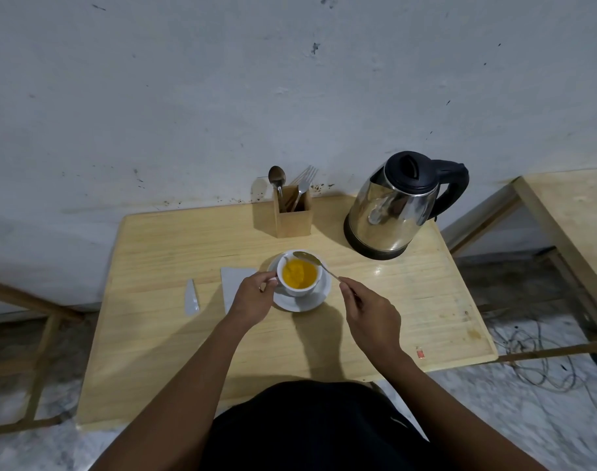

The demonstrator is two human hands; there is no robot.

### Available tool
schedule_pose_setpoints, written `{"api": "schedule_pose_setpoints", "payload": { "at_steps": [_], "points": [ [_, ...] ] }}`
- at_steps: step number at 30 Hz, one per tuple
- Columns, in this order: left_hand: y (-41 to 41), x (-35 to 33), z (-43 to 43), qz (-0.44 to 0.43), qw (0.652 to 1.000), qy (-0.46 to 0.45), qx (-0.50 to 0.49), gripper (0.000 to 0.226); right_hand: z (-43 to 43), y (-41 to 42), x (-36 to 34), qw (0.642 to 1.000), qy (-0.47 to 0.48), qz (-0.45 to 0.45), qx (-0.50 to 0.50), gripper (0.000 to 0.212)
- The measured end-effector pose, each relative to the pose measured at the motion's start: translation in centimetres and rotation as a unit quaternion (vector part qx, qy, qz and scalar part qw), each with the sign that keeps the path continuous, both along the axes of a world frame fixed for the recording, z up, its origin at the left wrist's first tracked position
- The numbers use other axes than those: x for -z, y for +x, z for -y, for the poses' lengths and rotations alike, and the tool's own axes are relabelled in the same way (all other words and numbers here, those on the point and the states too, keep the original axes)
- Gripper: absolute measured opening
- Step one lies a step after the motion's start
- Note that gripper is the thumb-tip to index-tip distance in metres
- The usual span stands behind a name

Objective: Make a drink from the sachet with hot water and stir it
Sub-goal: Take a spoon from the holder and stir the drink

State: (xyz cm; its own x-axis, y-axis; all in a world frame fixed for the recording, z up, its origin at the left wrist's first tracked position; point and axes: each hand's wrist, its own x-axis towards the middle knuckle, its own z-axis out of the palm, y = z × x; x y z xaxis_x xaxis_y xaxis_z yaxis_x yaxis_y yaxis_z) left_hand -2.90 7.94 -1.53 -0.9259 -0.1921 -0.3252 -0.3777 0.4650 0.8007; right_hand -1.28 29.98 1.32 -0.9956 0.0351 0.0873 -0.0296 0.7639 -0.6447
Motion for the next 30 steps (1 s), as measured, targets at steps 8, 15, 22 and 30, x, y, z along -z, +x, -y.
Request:
{"api": "schedule_pose_setpoints", "payload": {
  "at_steps": [8,15,22,30],
  "points": [
    [-0.1,-0.2,-0.2,0.004,1.000,-0.001,-0.004,0.027,0.7,0.0,0.1,1.000,0.006,0.019,0.003,0.024],
    [-0.1,-0.3,-0.1,0.009,1.000,-0.006,-0.001,0.027,1.2,-0.4,-0.4,1.000,0.020,0.007,-0.015,0.023],
    [-0.1,-0.2,0.0,0.010,1.000,-0.004,0.003,0.027,1.5,-0.3,-0.7,0.999,0.026,0.022,-0.019,0.025],
    [-0.1,-0.4,0.0,0.009,1.000,-0.002,0.007,0.026,1.2,-0.7,-1.1,0.962,-0.220,0.159,0.019,0.040]
  ]
}}
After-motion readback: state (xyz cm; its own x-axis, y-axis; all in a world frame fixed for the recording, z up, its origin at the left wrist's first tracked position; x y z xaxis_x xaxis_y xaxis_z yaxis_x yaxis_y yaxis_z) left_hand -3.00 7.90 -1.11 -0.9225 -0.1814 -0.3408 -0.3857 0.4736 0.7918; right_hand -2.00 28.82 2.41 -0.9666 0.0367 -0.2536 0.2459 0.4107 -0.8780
